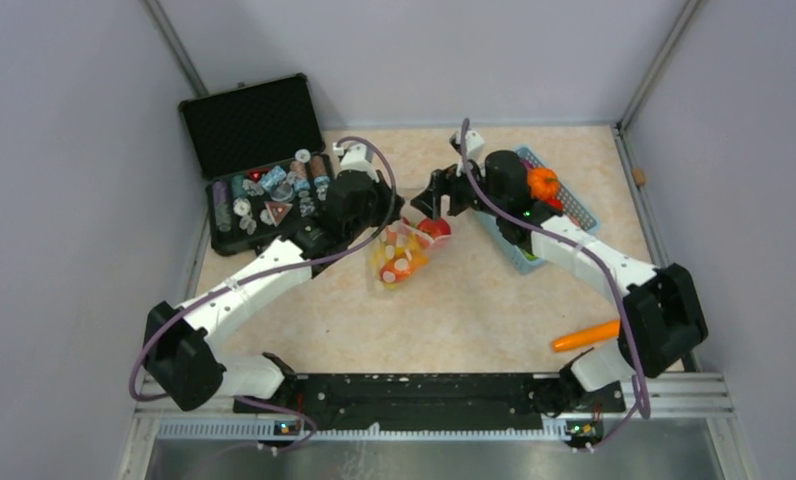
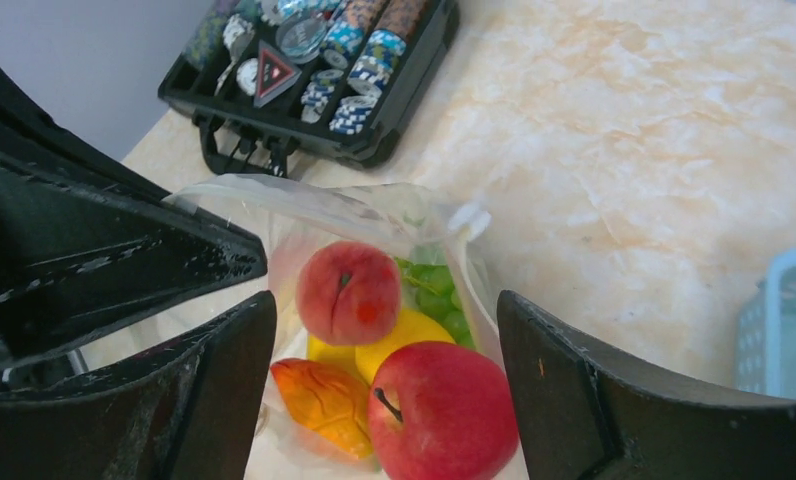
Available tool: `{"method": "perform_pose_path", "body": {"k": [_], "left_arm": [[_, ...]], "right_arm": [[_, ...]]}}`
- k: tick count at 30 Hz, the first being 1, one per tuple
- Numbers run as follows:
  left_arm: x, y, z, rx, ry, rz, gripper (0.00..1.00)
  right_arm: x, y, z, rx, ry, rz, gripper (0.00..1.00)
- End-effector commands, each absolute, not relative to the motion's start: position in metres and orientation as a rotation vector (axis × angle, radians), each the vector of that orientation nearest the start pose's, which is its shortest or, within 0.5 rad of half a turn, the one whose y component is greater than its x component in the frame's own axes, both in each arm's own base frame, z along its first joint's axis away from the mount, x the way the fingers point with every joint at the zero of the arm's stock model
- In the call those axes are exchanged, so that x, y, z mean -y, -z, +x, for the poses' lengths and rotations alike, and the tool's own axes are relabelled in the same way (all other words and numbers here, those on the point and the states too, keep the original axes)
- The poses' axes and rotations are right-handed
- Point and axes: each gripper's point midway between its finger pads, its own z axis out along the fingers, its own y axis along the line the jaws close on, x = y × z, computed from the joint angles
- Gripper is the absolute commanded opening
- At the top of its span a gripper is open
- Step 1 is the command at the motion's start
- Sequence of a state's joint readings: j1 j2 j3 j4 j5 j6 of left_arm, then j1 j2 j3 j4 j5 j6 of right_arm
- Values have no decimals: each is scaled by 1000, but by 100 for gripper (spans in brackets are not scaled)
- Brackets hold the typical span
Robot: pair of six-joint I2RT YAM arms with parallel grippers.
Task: Place the food in the zip-top bag and seal the zipper
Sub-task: Place the fake fruit in the zipper food storage bag, then adjust the zipper food storage bag at the center of the board.
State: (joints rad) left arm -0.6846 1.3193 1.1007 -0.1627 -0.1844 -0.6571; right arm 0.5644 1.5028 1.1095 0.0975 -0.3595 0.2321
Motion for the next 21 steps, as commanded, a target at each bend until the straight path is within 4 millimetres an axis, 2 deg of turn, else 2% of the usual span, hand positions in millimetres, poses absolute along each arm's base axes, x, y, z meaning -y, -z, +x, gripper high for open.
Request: {"method": "perform_pose_path", "body": {"k": [1,4,7,10,13,17,21], "left_arm": [[255,-280,339,-1894,736,-148,4],[250,-280,340,-1884,728,-148,4],[249,-280,342,-1880,727,-144,4],[250,-279,342,-1883,731,-142,4],[249,-278,343,-1885,728,-146,4],[248,-276,344,-1889,724,-147,4],[250,-277,344,-1889,736,-144,4]], "right_arm": [[-267,-284,361,-1729,-770,-355,80],[-240,-272,368,-1795,-710,-248,73],[-233,-257,370,-1887,-684,-245,70],[-239,-235,364,-1989,-680,-342,70],[-243,-217,359,-2099,-688,-396,64],[-254,-210,348,-2077,-782,-451,60],[-254,-198,343,-2120,-775,-511,59]]}}
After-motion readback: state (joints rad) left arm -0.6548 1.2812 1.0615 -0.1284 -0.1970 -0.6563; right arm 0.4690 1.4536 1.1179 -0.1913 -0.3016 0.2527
